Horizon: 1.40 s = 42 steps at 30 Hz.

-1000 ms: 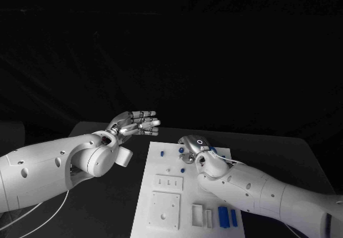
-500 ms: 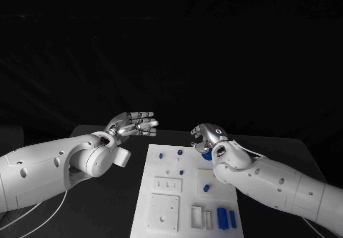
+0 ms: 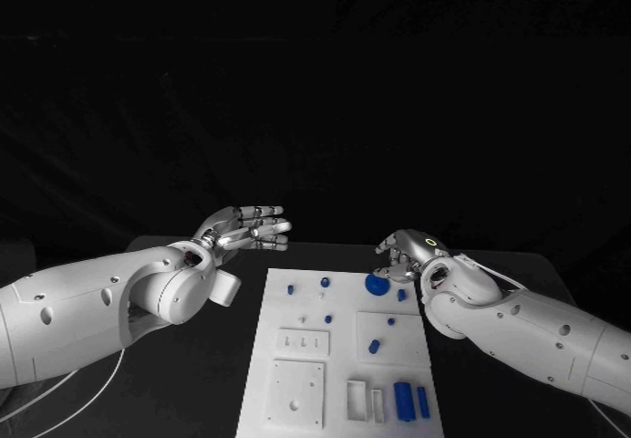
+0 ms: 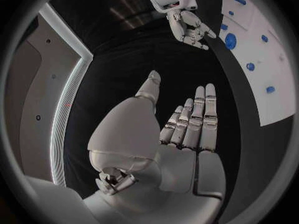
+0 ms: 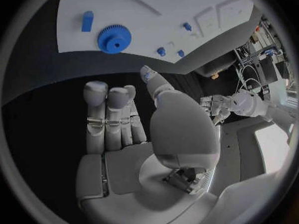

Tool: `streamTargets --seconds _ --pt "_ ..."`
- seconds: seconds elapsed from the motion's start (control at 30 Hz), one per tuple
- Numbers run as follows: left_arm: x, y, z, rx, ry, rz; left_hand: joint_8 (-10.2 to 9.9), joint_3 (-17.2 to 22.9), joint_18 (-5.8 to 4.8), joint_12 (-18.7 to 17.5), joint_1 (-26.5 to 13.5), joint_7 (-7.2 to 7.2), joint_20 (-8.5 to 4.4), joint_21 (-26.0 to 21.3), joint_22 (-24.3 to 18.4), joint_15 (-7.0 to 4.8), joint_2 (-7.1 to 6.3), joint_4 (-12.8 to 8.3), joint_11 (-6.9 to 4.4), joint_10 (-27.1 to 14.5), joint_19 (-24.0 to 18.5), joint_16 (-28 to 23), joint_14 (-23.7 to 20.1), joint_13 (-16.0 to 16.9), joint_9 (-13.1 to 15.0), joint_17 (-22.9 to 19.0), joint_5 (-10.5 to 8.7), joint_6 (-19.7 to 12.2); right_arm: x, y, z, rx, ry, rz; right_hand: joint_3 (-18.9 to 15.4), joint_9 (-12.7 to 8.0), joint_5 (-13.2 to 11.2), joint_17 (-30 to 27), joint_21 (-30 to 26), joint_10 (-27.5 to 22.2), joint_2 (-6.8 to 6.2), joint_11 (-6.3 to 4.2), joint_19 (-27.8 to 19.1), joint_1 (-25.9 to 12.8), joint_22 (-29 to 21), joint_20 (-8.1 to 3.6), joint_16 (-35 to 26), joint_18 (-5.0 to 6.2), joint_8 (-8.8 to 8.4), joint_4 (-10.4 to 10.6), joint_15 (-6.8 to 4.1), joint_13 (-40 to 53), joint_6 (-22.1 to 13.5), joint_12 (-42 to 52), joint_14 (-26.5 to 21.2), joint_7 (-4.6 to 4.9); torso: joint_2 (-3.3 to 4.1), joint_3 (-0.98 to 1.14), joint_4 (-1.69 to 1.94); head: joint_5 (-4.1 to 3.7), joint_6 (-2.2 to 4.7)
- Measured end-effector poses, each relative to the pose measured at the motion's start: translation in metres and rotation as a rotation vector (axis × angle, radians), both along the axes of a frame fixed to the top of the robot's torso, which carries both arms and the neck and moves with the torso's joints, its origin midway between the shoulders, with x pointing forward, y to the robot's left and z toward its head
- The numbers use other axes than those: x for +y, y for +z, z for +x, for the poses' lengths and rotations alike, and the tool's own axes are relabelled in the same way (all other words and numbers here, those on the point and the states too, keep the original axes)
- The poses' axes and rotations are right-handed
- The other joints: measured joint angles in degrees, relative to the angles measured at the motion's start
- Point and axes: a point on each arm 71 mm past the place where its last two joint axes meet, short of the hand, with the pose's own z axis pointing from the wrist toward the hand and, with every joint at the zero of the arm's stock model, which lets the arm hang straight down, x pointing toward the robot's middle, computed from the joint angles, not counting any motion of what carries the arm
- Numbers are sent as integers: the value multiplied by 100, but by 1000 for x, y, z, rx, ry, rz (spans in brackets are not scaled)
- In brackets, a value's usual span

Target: Assemble the parts on the task board

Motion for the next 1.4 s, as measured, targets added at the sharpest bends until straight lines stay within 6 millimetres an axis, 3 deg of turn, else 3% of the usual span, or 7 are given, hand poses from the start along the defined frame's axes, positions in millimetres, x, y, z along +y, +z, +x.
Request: streamTargets --seconds 0.3,0.77,1.4 --pt "0 0 0 2 -8 -1 0 0 0 0 0 0 0 23 0 0 0 0 0 0 0 23 0 0 0 0 0 0 -10 -17 9 76 -12 -33 -20 0 9 808 650 87 0 59 2 0 0 39 73 1 0 7 65 441 -128 324 66 66 5 1 5 -57 2" --pt "-1 0 0 4 -16 -3 0 0 0 0 0 0 0 23 0 0 0 0 0 0 0 23 0 0 0 0 0 0 -11 -45 10 129 -23 -53 -20 -1 -14 905 695 115 20 71 2 20 -1 39 73 1 0 7 63 482 -176 347 107 72 28 13 34 -98 -21" --pt "-2 -1 1 5 -20 -3 0 3 0 0 0 0 0 26 1 0 0 -3 0 0 0 27 0 0 0 0 0 0 -11 -51 14 122 -37 -65 140 -2 -15 976 762 167 37 61 2 3 -2 38 73 1 0 -25 63 625 -174 484 108 70 28 20 29 -88 -65"
